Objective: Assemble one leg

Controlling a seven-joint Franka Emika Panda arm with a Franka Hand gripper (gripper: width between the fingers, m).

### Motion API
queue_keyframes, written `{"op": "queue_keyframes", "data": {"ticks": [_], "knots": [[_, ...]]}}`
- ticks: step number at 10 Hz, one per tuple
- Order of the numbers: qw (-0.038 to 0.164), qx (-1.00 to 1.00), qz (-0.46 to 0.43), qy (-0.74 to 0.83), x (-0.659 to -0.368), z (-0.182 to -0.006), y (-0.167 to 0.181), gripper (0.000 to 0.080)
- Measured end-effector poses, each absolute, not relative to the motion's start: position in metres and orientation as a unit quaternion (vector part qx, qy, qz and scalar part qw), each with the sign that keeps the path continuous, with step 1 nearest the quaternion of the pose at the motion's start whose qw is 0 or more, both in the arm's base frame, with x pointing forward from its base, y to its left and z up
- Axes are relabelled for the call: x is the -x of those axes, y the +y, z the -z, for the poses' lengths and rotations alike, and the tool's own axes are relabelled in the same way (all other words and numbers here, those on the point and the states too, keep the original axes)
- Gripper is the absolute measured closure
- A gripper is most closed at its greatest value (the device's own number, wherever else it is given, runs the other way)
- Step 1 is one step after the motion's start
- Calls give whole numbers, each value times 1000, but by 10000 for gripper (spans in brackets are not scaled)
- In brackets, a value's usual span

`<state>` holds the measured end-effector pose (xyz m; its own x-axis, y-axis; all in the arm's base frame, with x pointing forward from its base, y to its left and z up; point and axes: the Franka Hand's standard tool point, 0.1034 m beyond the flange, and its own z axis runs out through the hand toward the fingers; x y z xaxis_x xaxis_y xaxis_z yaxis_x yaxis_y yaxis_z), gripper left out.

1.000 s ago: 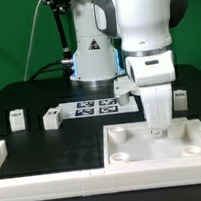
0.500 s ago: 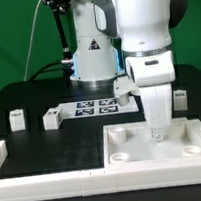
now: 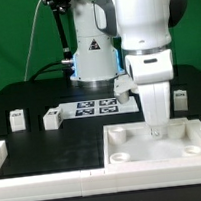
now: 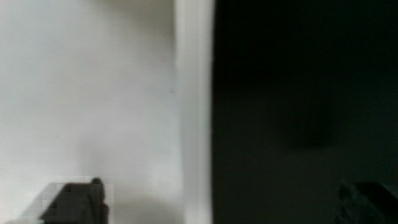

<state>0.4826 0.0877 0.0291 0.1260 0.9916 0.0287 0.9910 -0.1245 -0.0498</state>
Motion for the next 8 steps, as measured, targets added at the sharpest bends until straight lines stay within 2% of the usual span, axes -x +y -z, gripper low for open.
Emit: {"op": "queue_keyframes", "data": {"ticks": [1,2,5,8], "knots": [[23,756,-10,-654,-479,-43,87,150],[20,762,-9,-647,-477,-49,88,150],[23,774,-10,-633,-477,-45,88,150],[23,843,-12,-537,-476,-45,89,150]]}}
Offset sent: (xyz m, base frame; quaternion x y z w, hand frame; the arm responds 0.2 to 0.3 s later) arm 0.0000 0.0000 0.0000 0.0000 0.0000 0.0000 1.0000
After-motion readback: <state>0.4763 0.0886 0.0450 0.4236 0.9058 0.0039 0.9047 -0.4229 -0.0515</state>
